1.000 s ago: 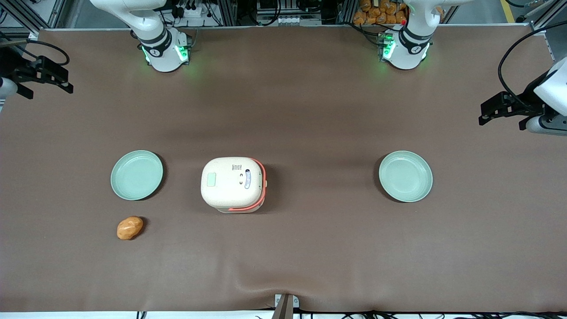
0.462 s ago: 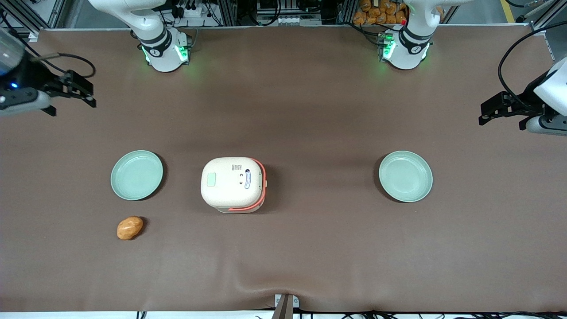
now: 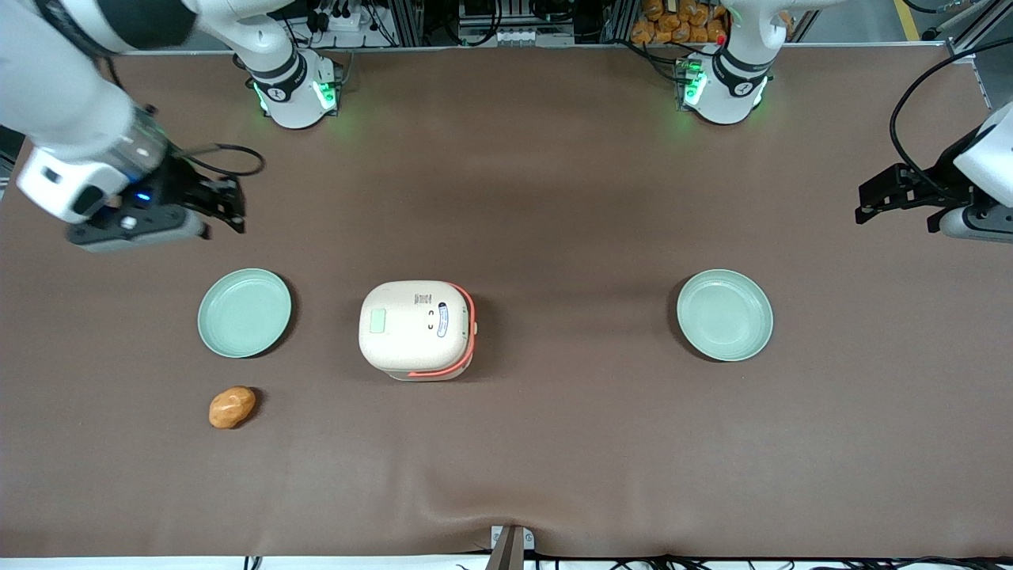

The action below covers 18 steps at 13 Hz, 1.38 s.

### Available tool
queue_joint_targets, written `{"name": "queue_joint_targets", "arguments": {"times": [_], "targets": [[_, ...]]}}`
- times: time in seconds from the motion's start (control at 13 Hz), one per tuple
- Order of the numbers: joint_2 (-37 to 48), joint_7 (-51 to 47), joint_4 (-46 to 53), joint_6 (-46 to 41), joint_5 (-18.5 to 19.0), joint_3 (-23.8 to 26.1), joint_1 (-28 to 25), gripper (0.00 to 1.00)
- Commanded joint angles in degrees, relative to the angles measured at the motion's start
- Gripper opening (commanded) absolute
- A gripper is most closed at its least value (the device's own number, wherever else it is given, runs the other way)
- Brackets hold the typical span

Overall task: Press rice cooker button with right arm
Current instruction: 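Move the right gripper over the rice cooker's pale green lid button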

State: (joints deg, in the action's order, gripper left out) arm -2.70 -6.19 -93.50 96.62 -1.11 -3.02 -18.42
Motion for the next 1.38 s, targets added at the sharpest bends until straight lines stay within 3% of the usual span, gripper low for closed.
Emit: {"name": "queue_joint_targets", "arguments": {"times": [0.0, 0.15, 0.23, 0.54, 1.31], "targets": [[-3.3, -3.6, 1.4, 2.1, -0.6, -0.5, -2.6, 0.14], [-5.1, -5.3, 1.4, 5.3, -0.7, -0.5, -4.5, 0.01], [-6.3, -7.4, 1.4, 6.6, -0.7, -0.5, -5.1, 0.0], [-10.9, -17.4, 1.4, 12.4, -0.8, -0.5, -8.9, 0.0], [-18.9, -17.5, 1.3, 20.3, -0.8, -0.5, -9.0, 0.0]]}}
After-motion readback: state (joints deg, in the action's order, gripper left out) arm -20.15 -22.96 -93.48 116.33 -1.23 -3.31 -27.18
